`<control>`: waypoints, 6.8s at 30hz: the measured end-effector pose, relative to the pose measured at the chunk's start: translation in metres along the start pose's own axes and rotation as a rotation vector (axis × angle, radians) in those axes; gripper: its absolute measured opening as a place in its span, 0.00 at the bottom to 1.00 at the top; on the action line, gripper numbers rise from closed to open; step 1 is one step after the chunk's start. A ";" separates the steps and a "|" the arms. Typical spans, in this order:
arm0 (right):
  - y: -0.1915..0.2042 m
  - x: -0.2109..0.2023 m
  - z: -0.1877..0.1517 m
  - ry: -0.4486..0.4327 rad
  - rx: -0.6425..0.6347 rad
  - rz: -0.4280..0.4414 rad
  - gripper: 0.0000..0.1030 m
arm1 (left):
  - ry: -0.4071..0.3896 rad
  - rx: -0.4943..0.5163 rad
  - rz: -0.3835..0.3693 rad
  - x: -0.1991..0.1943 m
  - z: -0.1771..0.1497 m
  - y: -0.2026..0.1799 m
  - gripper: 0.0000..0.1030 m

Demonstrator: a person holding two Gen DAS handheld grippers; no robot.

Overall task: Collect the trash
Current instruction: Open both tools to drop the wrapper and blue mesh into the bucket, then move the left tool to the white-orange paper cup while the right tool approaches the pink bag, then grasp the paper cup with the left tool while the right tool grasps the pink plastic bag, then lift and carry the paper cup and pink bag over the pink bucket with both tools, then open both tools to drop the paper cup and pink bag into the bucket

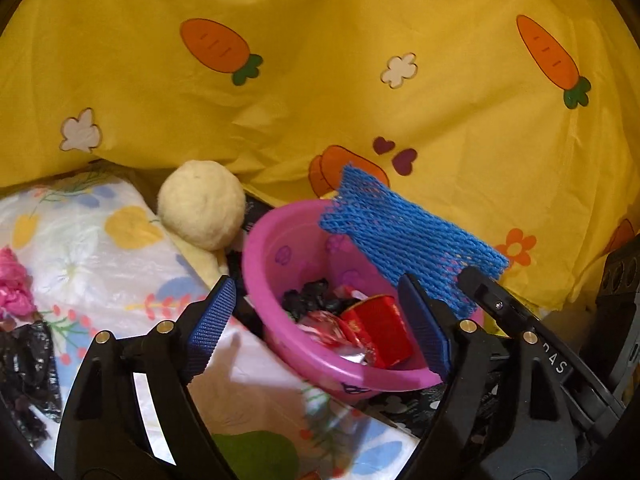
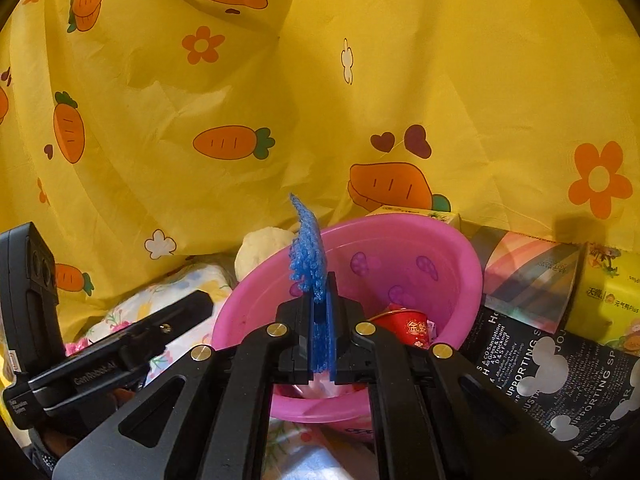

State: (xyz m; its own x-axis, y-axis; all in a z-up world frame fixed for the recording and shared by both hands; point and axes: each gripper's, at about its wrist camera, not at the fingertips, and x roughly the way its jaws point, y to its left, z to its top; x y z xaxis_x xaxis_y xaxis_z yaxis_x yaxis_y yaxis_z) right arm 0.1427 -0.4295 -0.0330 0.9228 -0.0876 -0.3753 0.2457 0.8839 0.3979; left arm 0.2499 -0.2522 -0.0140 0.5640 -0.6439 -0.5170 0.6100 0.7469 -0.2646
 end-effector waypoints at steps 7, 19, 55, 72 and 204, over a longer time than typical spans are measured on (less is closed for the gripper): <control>0.009 0.016 -0.001 0.061 0.015 0.054 0.09 | -0.146 -0.047 0.133 -0.067 -0.001 0.029 0.90; 0.042 -0.022 -0.017 -0.058 -0.095 -0.060 0.74 | -0.257 -0.099 0.369 -0.160 -0.029 0.072 0.94; 0.359 0.072 -0.133 0.159 -0.634 0.319 0.86 | -0.265 -0.427 0.937 -0.318 -0.109 0.269 0.94; 0.372 0.081 -0.125 0.161 -0.608 0.425 0.15 | -0.154 -0.305 0.850 -0.272 -0.105 0.265 0.94; 0.002 0.017 0.038 -0.097 -0.136 -0.150 0.15 | 0.001 0.070 -0.012 0.030 0.015 -0.028 0.51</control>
State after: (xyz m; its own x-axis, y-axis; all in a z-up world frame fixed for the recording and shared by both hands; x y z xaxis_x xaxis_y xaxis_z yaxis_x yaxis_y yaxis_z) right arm 0.1698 -0.4472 -0.0065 0.9049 -0.2608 -0.3364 0.3460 0.9109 0.2247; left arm 0.2581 -0.2944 -0.0100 0.5554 -0.6527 -0.5153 0.6542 0.7254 -0.2139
